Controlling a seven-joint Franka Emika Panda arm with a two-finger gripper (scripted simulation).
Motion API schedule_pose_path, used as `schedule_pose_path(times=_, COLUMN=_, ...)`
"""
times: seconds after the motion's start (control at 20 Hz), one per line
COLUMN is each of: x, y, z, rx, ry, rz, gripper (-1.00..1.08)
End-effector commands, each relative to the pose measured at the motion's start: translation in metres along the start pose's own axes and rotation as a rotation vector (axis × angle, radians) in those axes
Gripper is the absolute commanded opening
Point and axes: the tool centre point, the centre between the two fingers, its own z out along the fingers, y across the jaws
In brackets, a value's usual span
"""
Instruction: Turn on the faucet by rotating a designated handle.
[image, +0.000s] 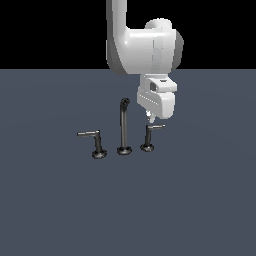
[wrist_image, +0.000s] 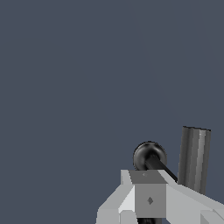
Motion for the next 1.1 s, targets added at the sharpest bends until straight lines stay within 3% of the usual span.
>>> schedule_pose_path(times=0.0, x=0.007, y=-0.002, z=0.008, rx=0.001, ry=0.0, rz=0.029, gripper=-1.0)
schedule_pose_path(times=0.55, x=0.016, y=-0.004, z=0.016, rx=0.0, ry=-0.002, rz=0.06, gripper=-1.0)
schedule_pose_path(times=1.05, x=0.032, y=0.034, z=0.016, rx=0.001, ry=-0.002, rz=0.061, gripper=-1.0)
